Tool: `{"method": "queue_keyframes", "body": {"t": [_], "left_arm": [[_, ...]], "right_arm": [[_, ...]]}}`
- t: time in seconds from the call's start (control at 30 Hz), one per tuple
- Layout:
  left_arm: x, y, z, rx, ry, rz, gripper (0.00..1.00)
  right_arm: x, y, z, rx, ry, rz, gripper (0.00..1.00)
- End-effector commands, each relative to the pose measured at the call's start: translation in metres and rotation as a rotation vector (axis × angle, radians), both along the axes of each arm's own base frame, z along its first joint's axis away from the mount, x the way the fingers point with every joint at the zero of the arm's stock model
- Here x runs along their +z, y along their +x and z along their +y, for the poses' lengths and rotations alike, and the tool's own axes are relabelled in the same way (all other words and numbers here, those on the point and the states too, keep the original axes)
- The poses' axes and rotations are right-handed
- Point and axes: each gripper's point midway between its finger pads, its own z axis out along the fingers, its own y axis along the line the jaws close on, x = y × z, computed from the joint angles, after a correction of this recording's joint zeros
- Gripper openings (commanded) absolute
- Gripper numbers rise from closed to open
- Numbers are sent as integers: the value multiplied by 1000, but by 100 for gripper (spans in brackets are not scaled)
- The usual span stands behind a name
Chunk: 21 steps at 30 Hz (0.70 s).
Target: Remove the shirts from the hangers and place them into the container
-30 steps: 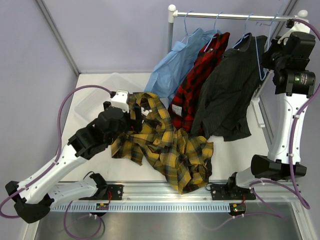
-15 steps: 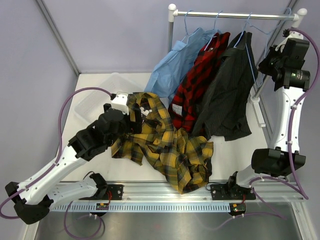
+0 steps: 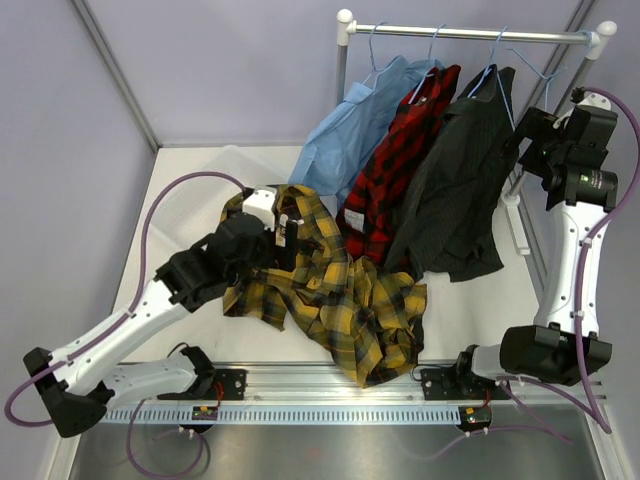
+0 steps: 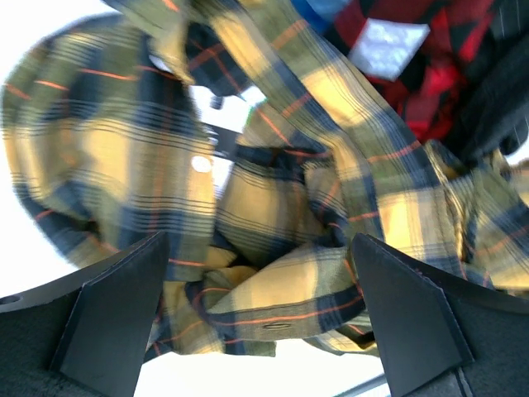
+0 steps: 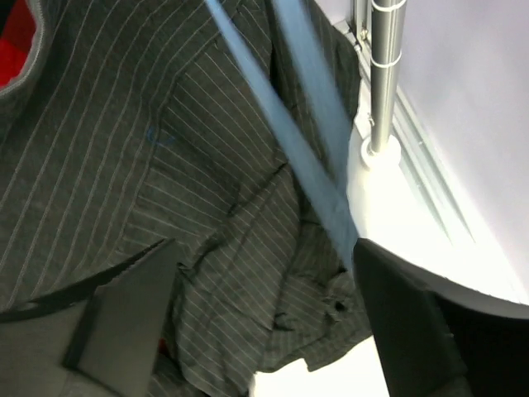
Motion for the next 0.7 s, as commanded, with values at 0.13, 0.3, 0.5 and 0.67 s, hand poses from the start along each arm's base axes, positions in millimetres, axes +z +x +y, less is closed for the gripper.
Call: {"method": "queue_keyframes", "body": {"t": [0.13, 0.3, 0.5, 0.67], "left_arm": [[-8, -7, -53, -138, -107, 145, 99], [-46, -24, -97, -169, -110, 316, 99], [-77, -40, -151, -184, -25, 360, 99], [-132, -41, -160, -134, 85, 430, 99]], "right_arm": [[38, -34, 18, 43, -18, -111, 99], [59, -65, 28, 44, -29, -204, 100], [61, -88, 40, 52, -5, -279, 99], [51, -101, 41, 26, 7, -298, 99]]}}
